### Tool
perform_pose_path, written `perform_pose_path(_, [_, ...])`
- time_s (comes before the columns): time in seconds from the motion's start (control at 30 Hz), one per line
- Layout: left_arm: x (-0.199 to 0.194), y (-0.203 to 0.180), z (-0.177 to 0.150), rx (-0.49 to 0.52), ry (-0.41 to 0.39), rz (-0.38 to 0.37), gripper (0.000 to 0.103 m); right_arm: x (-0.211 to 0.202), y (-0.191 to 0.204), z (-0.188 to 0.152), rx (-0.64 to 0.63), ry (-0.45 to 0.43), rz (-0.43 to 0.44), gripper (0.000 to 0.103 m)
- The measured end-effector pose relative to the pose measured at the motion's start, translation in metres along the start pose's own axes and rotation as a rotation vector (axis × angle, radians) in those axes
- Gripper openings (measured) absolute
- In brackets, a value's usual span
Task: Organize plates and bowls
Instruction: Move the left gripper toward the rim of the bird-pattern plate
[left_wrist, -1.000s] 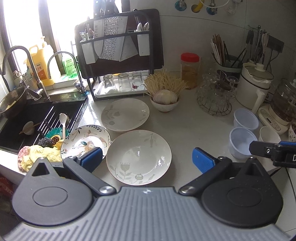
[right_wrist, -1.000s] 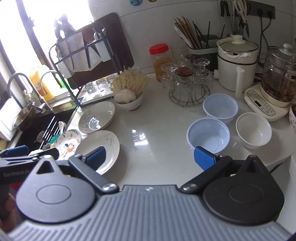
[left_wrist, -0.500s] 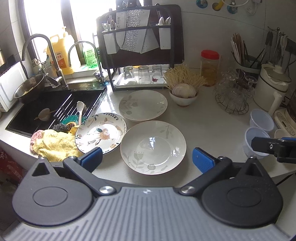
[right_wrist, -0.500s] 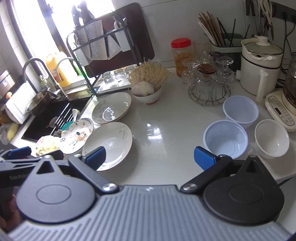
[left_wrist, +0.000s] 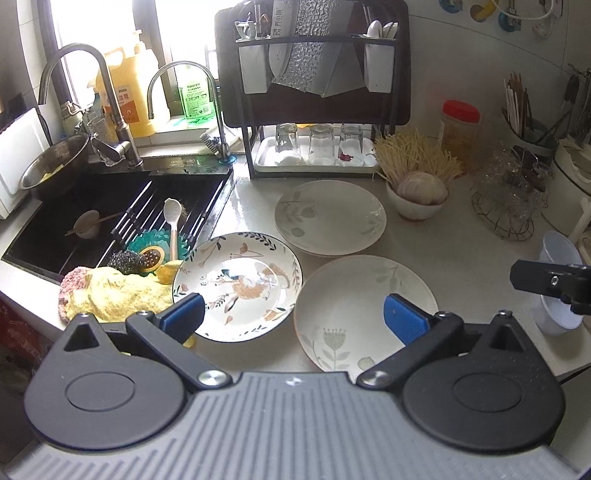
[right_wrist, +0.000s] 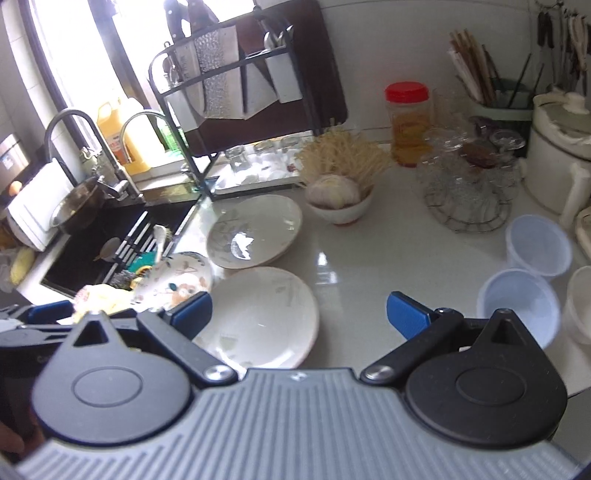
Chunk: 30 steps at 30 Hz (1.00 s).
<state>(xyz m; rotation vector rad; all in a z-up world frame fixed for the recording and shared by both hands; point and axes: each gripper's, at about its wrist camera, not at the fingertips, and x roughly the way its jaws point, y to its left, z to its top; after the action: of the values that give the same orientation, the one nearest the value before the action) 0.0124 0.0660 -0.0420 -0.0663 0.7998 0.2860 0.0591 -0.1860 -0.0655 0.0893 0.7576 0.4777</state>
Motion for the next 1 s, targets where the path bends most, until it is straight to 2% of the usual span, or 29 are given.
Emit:
perform_pose_path(0.13, [0.023, 0.023, 0.01, 0.011, 0.009, -0.023, 0.103, 0.025, 0.023, 0.008, -0.007, 0.001, 0.015, 0.102])
perform_pose_path(0.27, [0.045, 0.047, 0.013, -0.02, 0.036, -0.032, 0.103, 0.051, 0.041, 0.016, -0.001, 0.029, 0.028, 0.1])
perform_pose_path(0.4, [0.065, 0.07, 0.011, -0.037, 0.056, -0.009, 0.103, 0.076, 0.06, 0.021, -0.04, 0.052, 0.032, 0.099])
perform_pose_path(0.6, [0.096, 0.098, 0.006, -0.023, 0.088, -0.022, 0.103, 0.114, 0.084, 0.021, -0.062, 0.108, 0.067, 0.092])
perform_pose_path(0.73, [0.118, 0.115, 0.003, -0.013, 0.119, -0.055, 0.103, 0.14, 0.093, 0.017, -0.044, 0.161, 0.092, 0.083])
perform_pose_path(0.83, [0.136, 0.128, 0.002, -0.048, 0.16, -0.108, 0.103, 0.158, 0.097, 0.016, -0.023, 0.211, 0.097, 0.075])
perform_pose_path(1.0, [0.158, 0.143, 0.001, -0.045, 0.192, -0.142, 0.103, 0.179, 0.105, 0.014, -0.024, 0.237, 0.072, 0.062])
